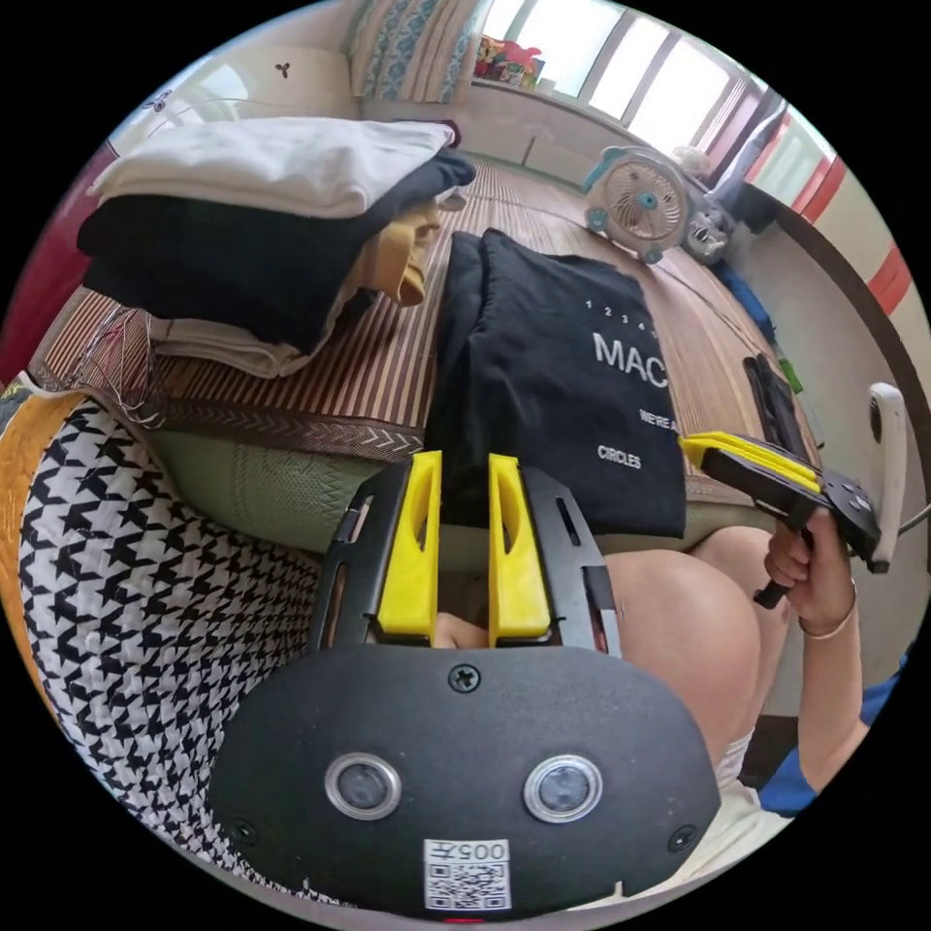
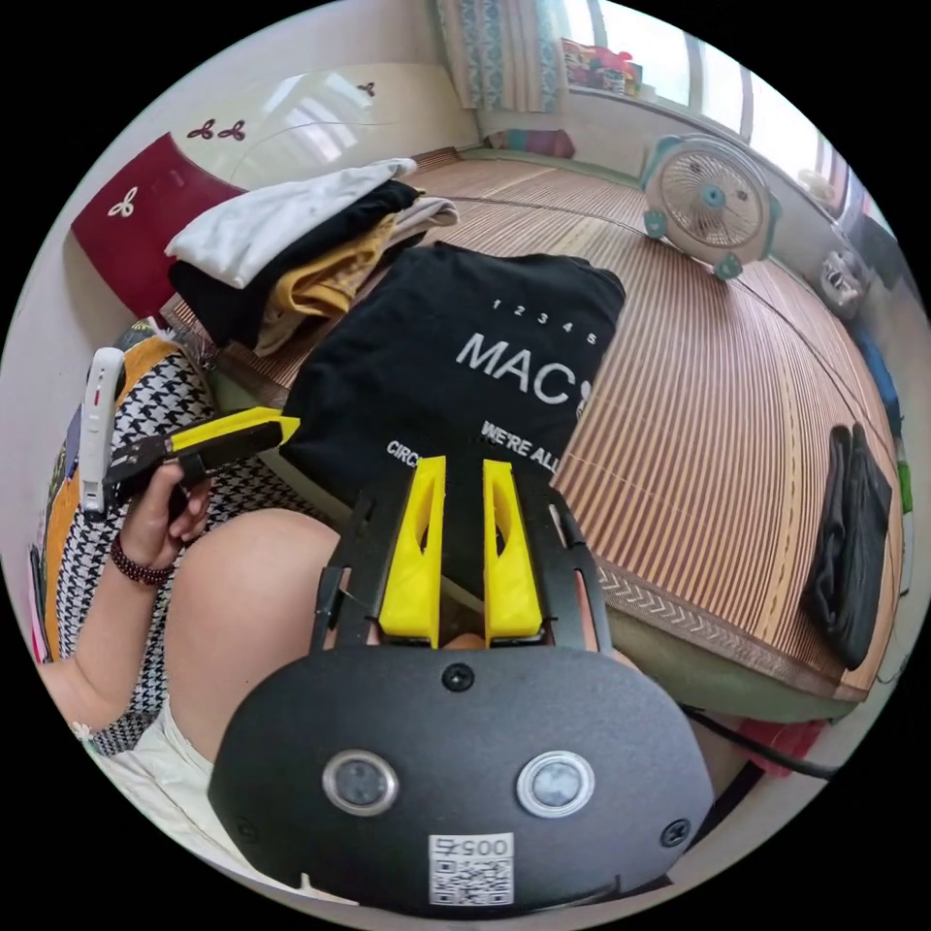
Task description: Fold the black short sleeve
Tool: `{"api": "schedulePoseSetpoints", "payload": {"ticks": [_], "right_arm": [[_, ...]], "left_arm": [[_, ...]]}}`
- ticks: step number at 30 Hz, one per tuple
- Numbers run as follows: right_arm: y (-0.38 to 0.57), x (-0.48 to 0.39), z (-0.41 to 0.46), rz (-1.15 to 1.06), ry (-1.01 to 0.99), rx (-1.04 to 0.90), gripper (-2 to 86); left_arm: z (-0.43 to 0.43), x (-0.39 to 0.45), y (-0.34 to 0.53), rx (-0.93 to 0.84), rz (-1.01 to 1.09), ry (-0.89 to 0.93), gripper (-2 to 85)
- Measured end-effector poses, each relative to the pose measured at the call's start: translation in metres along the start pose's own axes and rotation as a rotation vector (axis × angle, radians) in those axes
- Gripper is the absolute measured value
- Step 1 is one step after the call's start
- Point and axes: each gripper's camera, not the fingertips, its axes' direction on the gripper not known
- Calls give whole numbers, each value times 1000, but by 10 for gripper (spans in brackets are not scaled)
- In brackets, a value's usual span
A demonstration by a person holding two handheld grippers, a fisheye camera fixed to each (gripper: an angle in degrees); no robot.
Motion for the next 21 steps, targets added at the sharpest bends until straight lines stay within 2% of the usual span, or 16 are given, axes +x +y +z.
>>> {"api": "schedulePoseSetpoints", "payload": {"ticks": [4,9,11,15,21], "right_arm": [[20,14,18,26,29,-8,48],[27,32,29,91,80,-12,53],[26,39,32,118,69,-11,55],[26,44,37,119,79,-10,57],[27,57,47,181,73,-46,57]], "left_arm": [[-5,9,-3,-13,34,17,30],[-55,29,4,121,99,54,23],[-53,35,9,102,109,10,23],[7,31,22,-64,56,-101,20],[-30,49,38,77,-24,-64,7]]}}
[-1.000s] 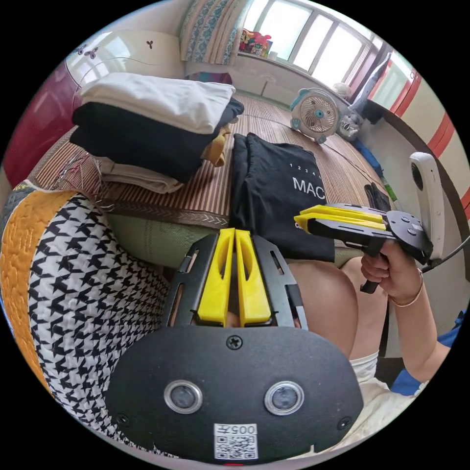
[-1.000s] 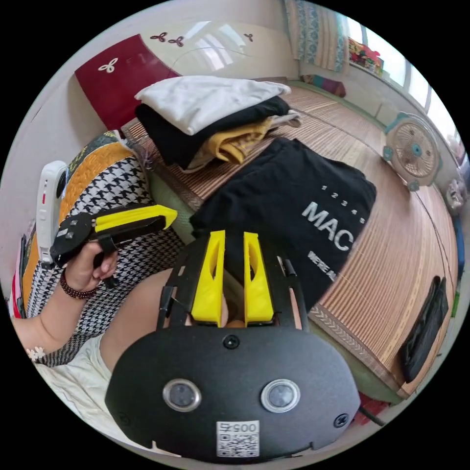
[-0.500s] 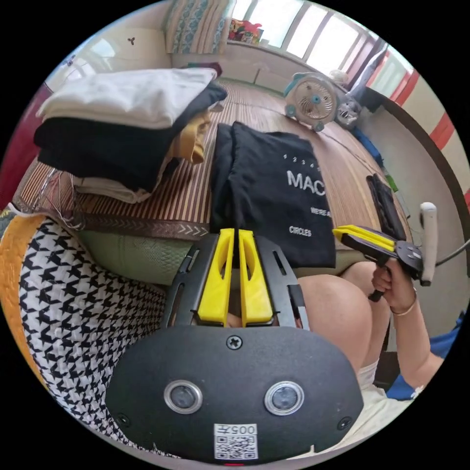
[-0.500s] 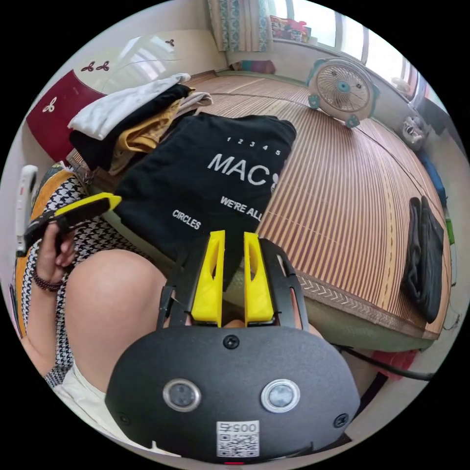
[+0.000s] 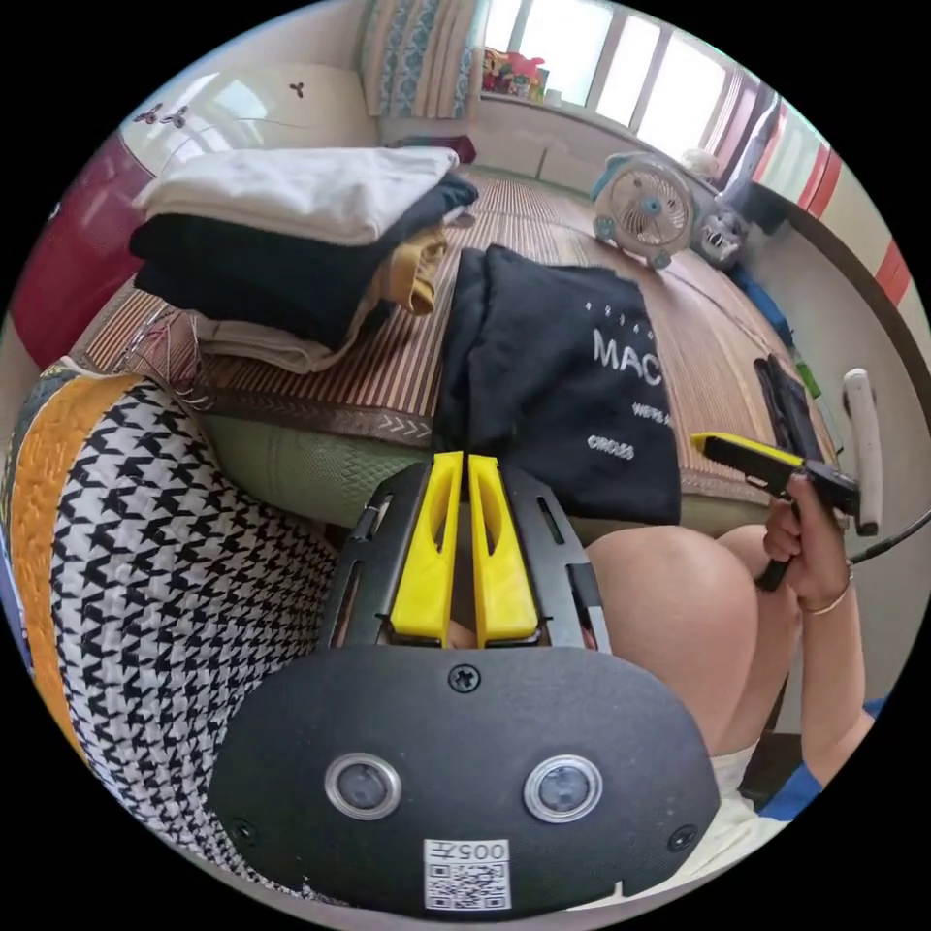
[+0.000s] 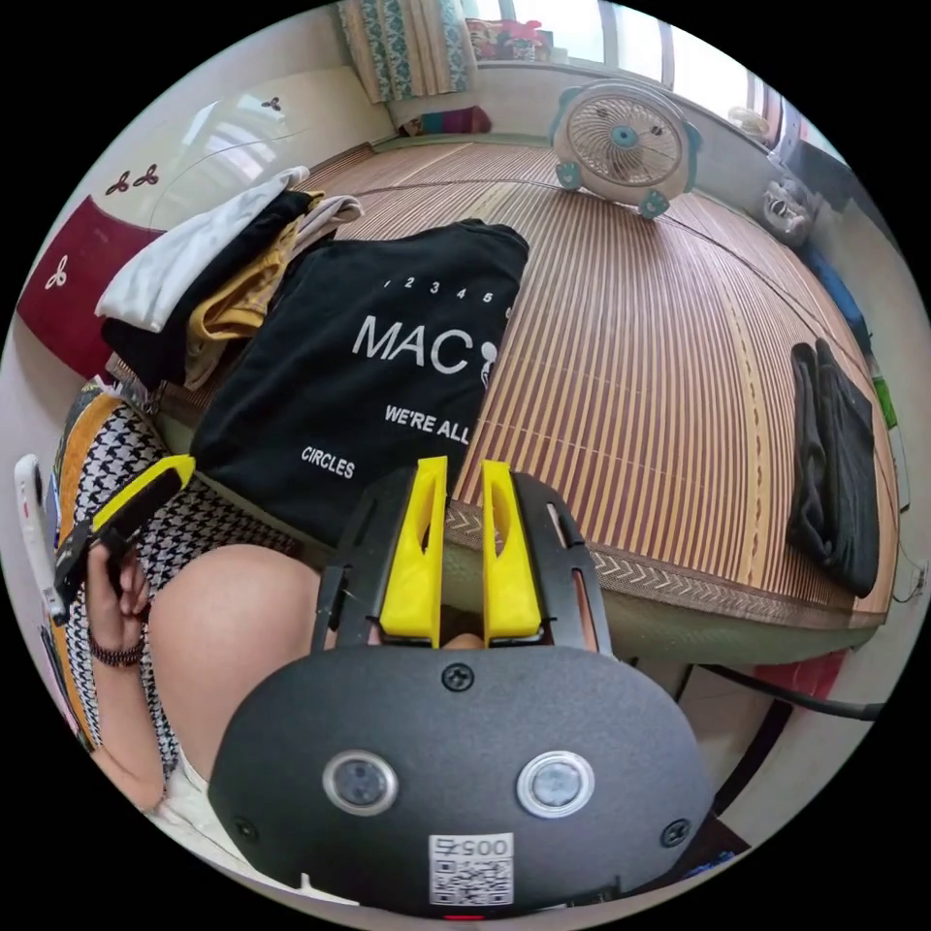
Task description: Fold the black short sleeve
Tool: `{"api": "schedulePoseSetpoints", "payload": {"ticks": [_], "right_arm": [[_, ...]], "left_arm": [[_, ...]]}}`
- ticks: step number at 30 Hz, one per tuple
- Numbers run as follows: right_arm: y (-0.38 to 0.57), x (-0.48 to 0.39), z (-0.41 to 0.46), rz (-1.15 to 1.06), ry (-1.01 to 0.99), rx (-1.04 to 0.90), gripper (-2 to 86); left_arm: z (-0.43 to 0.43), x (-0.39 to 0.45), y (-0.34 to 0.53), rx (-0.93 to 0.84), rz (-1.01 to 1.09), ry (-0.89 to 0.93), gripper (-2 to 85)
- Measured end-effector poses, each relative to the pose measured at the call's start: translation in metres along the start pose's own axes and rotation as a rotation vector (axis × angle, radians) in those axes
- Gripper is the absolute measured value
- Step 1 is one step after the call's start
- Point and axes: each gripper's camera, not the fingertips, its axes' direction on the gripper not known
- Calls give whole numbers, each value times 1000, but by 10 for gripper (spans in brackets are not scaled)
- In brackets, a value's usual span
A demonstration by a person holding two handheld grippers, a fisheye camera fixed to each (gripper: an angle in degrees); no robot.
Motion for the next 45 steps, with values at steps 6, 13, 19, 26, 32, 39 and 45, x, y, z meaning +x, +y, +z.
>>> {"api": "schedulePoseSetpoints", "payload": {"ticks": [6,13,19,26,32,39,45], "right_arm": [[-35,3,-3,91,36,43,52],[-83,-5,32,228,166,36,42],[-108,-3,67,299,234,23,42],[-118,-26,108,297,332,-8,3],[-115,-27,117,316,334,-7,-6],[-104,-27,119,340,324,0,7],[-92,-14,118,392,249,-6,29]], "left_arm": [[-54,75,-14,171,0,122,-6],[-37,158,-38,255,-119,33,-7],[-4,180,-53,241,-219,-42,-7],[17,180,-49,253,-275,-103,-7],[21,185,-44,278,-278,-122,-6],[24,182,-35,264,-272,-56,-6],[16,190,-17,424,-283,-149,-7]]}}
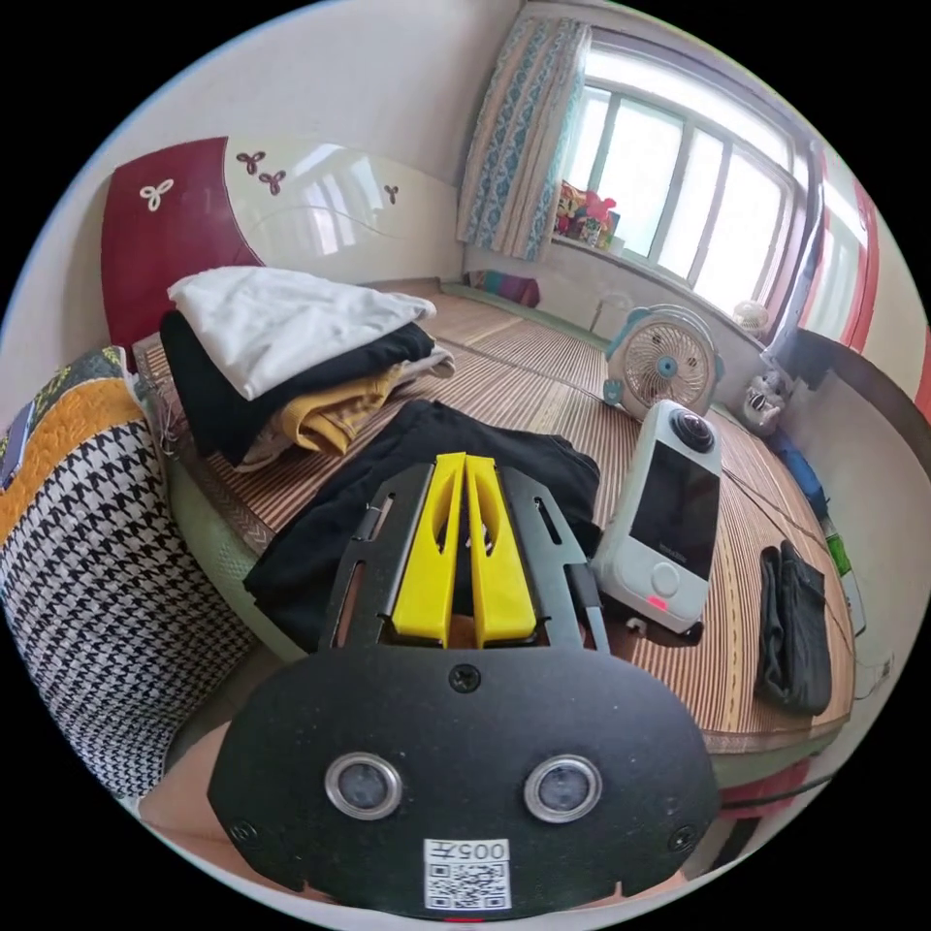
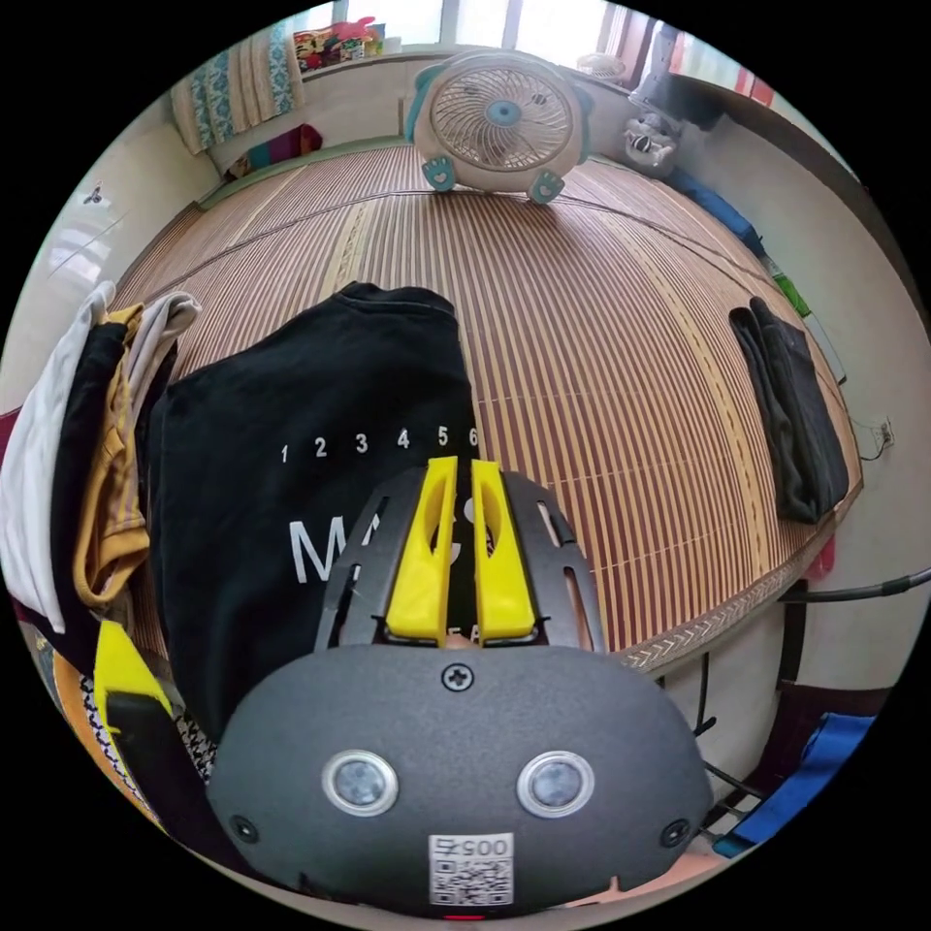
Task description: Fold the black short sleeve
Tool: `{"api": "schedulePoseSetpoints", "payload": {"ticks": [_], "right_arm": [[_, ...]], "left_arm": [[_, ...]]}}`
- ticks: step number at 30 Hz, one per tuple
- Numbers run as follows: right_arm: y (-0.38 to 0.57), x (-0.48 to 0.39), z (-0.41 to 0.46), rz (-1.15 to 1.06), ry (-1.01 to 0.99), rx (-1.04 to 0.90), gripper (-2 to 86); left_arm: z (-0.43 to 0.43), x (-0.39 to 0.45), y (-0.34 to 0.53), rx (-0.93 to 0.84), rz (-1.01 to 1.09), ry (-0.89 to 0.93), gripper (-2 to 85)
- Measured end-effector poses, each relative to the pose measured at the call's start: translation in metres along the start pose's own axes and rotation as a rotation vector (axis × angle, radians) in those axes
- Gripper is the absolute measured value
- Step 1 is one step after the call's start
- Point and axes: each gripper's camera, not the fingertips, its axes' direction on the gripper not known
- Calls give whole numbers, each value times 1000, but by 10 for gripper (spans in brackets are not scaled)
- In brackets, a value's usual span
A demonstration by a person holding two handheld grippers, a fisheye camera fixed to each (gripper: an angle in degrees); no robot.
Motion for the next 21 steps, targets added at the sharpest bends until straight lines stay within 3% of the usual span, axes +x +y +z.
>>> {"api": "schedulePoseSetpoints", "payload": {"ticks": [9,15,21], "right_arm": [[14,12,3,12,-34,0,51],[19,19,7,28,-44,-12,50],[20,27,13,37,-52,-16,62]], "left_arm": [[9,-8,0,-115,-24,131,-7],[3,-23,4,-35,-122,152,-7],[7,-17,4,-141,-41,187,-7]]}}
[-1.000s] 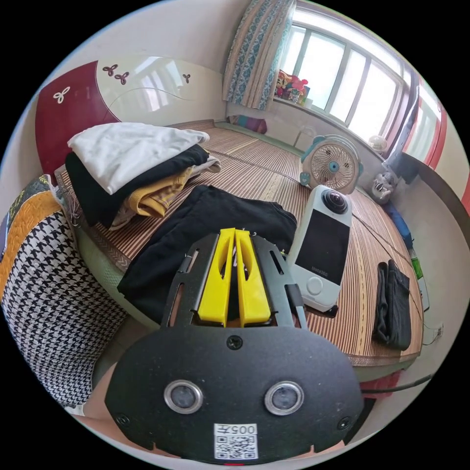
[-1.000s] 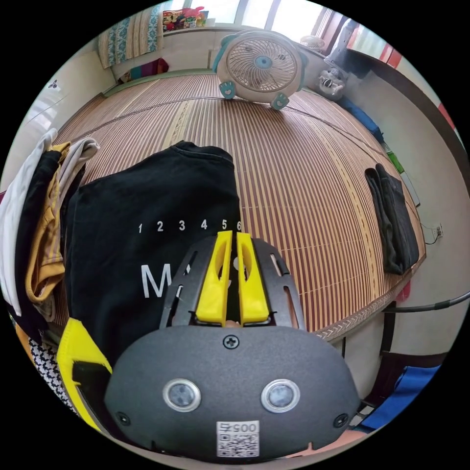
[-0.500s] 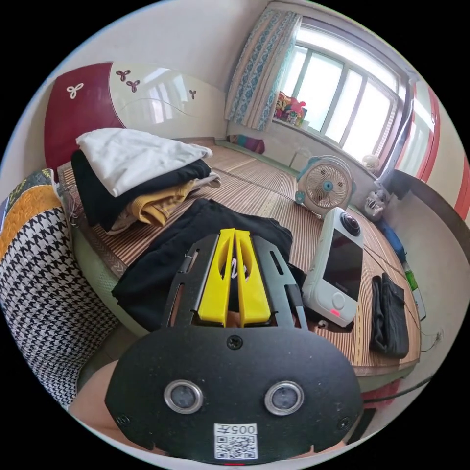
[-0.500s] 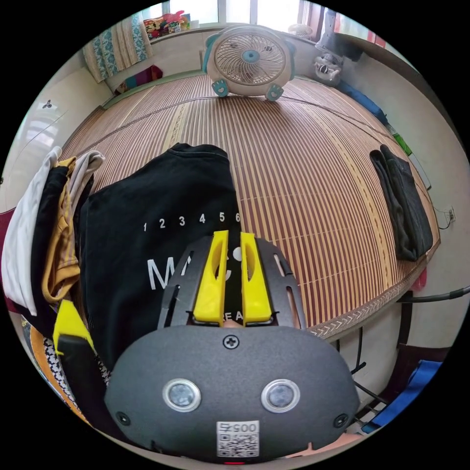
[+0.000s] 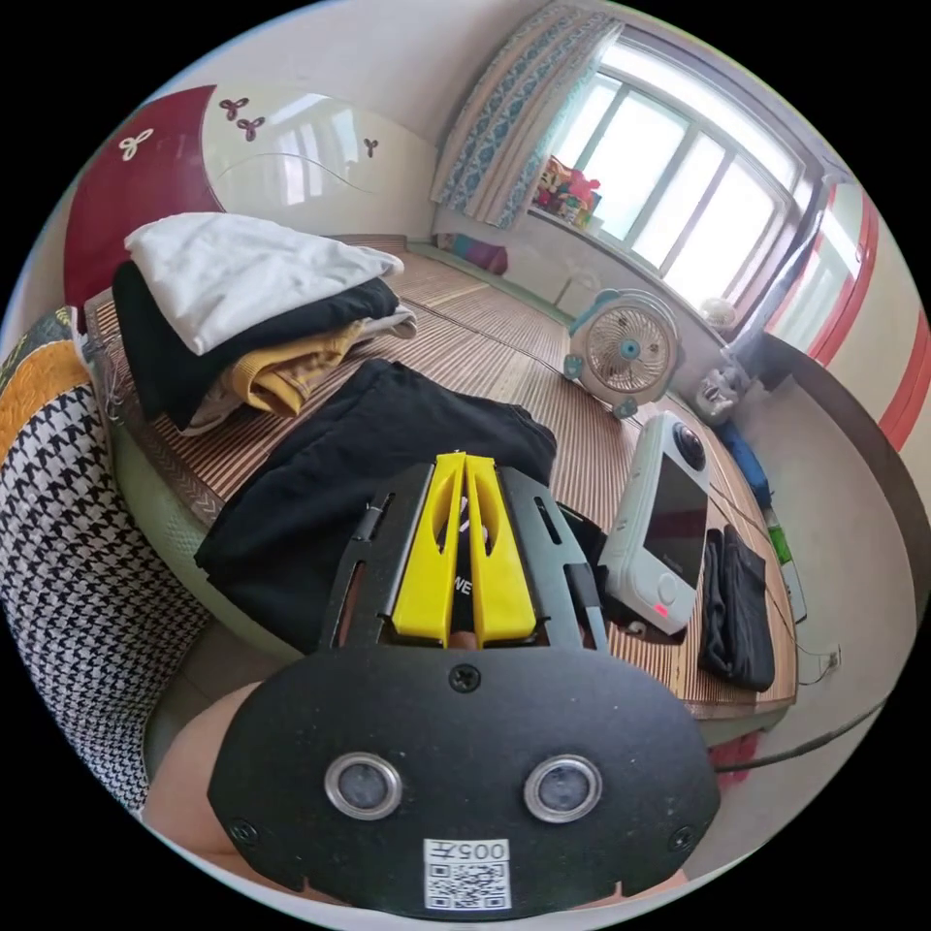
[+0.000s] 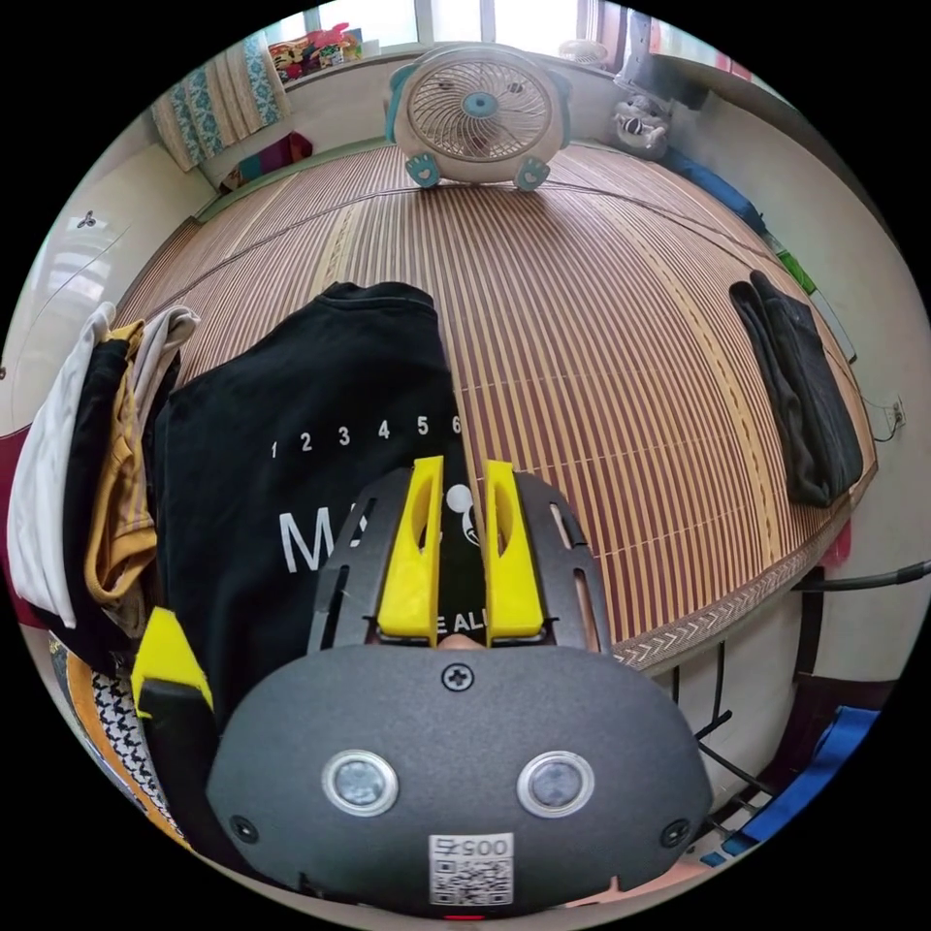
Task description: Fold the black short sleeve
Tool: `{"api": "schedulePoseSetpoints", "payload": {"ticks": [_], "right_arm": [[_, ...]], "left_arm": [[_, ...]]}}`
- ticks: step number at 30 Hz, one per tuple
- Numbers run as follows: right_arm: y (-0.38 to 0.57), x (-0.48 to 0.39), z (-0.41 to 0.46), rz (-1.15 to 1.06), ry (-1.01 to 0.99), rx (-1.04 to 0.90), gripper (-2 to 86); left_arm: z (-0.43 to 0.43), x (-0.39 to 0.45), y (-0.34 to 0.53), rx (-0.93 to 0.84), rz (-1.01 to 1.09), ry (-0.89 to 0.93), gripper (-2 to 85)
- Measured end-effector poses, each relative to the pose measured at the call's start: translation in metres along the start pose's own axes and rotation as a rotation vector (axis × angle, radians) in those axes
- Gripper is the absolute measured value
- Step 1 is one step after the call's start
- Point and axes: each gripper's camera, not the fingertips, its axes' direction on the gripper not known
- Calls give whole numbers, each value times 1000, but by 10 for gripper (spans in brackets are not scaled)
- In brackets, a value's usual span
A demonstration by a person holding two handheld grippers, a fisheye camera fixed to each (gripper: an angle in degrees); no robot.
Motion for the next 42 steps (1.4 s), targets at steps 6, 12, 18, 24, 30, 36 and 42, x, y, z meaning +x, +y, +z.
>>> {"api": "schedulePoseSetpoints", "payload": {"ticks": [6,12,18,24,30,36,42], "right_arm": [[5,-1,2,1,13,2,64],[6,2,5,3,12,2,65],[9,-1,7,-11,43,12,66],[11,3,9,-16,41,17,59],[14,5,10,-18,60,23,53],[14,18,11,-2,32,18,60],[15,26,10,-9,42,16,59]], "left_arm": [[-6,-11,-1,79,-57,-36,-7],[-3,-11,-3,12,-27,-7,-7],[-7,-22,-4,65,-63,0,-7],[0,-18,-7,-22,-15,-10,-7],[-7,-29,-8,50,-66,-29,-7],[-3,-30,-13,12,-29,-32,-7],[-4,-38,-15,19,-47,-10,-7]]}}
